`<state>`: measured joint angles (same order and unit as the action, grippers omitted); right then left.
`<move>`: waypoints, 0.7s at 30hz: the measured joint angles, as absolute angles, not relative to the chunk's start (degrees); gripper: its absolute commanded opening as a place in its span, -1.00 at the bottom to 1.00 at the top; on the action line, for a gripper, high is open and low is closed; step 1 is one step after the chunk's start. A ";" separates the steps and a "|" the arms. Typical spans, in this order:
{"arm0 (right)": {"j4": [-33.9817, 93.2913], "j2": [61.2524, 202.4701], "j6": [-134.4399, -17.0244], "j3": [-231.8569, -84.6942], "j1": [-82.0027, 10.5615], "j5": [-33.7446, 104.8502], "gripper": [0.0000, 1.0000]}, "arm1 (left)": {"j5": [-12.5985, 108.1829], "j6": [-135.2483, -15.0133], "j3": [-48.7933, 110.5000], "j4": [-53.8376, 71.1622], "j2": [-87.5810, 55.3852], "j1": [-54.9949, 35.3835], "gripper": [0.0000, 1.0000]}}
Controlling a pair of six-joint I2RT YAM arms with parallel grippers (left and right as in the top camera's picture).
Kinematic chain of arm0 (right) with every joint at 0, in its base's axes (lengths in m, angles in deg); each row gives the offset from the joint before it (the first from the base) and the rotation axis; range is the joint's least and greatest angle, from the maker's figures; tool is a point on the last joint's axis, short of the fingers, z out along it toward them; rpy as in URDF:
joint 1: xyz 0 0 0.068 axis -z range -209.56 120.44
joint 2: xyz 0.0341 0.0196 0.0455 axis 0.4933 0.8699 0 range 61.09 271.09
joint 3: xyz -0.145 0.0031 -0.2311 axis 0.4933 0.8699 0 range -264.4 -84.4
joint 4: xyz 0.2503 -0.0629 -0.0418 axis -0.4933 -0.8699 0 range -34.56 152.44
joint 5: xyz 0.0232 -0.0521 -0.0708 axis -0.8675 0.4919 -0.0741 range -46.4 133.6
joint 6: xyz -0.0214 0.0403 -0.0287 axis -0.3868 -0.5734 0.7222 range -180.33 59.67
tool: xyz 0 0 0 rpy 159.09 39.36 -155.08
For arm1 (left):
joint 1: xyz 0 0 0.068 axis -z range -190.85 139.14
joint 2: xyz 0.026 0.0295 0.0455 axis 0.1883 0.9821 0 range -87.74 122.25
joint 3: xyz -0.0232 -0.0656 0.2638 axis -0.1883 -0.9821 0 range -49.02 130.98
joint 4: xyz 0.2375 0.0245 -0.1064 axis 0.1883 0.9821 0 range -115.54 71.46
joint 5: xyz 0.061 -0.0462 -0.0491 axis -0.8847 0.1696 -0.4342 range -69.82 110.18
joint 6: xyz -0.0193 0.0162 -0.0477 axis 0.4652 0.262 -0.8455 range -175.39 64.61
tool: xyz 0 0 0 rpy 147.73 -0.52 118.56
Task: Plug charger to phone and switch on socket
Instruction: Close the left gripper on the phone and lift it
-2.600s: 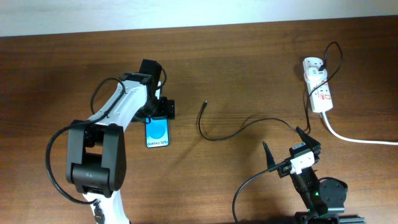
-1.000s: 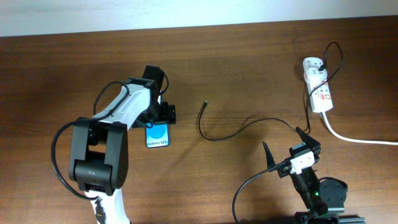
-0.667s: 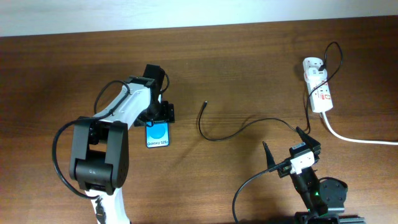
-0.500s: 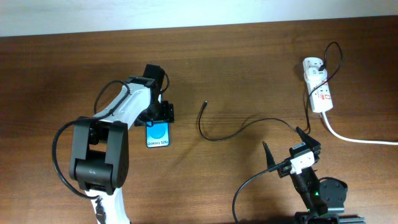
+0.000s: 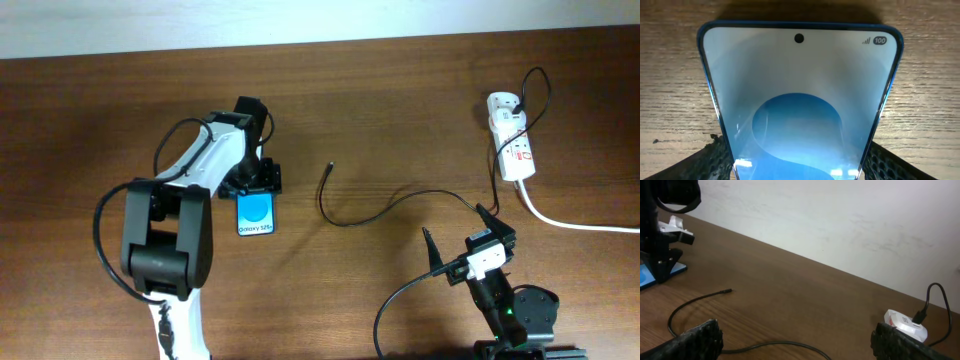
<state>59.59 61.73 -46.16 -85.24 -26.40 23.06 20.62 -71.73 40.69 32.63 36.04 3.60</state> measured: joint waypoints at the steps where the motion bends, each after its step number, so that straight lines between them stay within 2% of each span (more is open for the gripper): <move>1: 59.59 61.73 -46.20 -85.24 -26.40 23.06 0.97 | 20.62 -71.73 41.24 33.11 36.35 3.67 0.67; 6: 59.59 61.71 -46.18 -85.24 -26.40 23.06 0.97 | 20.82 -71.73 43.25 33.79 37.05 3.87 0.67; 8: 59.59 61.71 -46.18 -85.24 -26.40 23.06 0.97 | 20.82 -71.73 43.49 33.81 37.05 3.87 0.82; 12: 59.59 61.73 -46.18 -85.24 -26.40 23.06 0.97 | 20.84 -71.78 43.51 35.78 37.05 3.87 0.92; 21: 59.59 61.71 -46.16 -85.24 -26.40 23.06 0.98 | 20.84 -71.73 43.51 37.52 37.05 3.87 0.88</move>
<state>59.59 61.71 -46.16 -85.24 -26.40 23.06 20.84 -71.73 43.51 37.52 37.05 3.87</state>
